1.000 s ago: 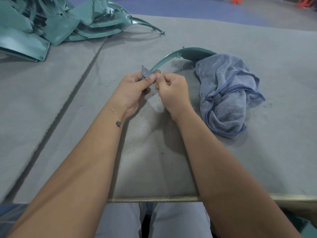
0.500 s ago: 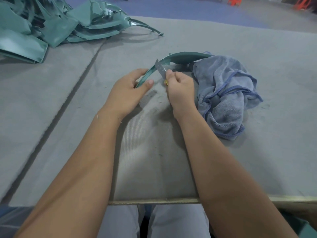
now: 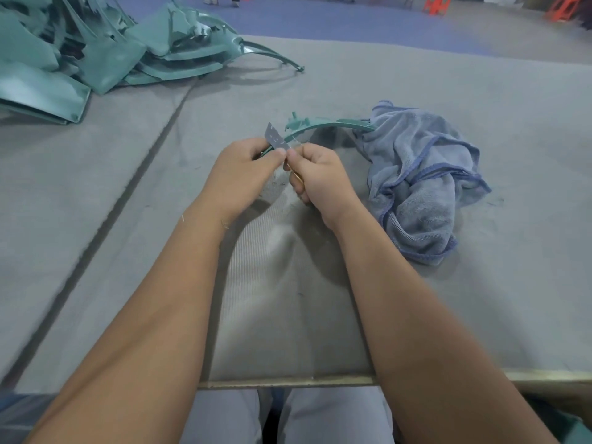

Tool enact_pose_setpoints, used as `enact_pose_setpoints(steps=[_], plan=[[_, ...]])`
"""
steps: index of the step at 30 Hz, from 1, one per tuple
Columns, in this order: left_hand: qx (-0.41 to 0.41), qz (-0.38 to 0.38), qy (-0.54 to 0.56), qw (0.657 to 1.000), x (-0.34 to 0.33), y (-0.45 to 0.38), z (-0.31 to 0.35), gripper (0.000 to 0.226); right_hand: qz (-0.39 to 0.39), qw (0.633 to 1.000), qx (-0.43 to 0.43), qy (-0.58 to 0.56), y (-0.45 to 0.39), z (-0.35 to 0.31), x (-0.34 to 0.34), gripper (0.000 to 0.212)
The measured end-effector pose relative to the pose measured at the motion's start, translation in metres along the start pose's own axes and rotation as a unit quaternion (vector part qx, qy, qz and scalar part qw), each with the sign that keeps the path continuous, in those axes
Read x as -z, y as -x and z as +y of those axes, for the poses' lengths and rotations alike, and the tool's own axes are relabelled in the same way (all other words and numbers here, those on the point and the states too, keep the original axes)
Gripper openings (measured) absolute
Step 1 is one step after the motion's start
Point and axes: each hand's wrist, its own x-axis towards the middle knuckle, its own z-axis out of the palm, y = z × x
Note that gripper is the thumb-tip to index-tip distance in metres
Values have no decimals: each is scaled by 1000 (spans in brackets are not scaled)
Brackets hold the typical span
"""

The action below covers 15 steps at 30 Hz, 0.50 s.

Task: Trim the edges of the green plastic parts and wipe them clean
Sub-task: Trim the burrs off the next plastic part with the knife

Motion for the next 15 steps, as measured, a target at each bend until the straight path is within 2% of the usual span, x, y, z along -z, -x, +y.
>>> enact_pose_setpoints(steps=[5,7,11,15], plan=[[19,39,12,999,-7,-6,-4,23,51,995,-20,-85,-7,2,5,33],[22,50,5,998,-10,-6,-4,29,78,993,-23,-91,-9,3,6,34],[28,64,12,997,-9,-3,-3,33,173,971,-42,-161,-15,5,11,34],[18,75,-13,997,-7,1,-1,38,170,964,-44,-200,-15,5,14,33]])
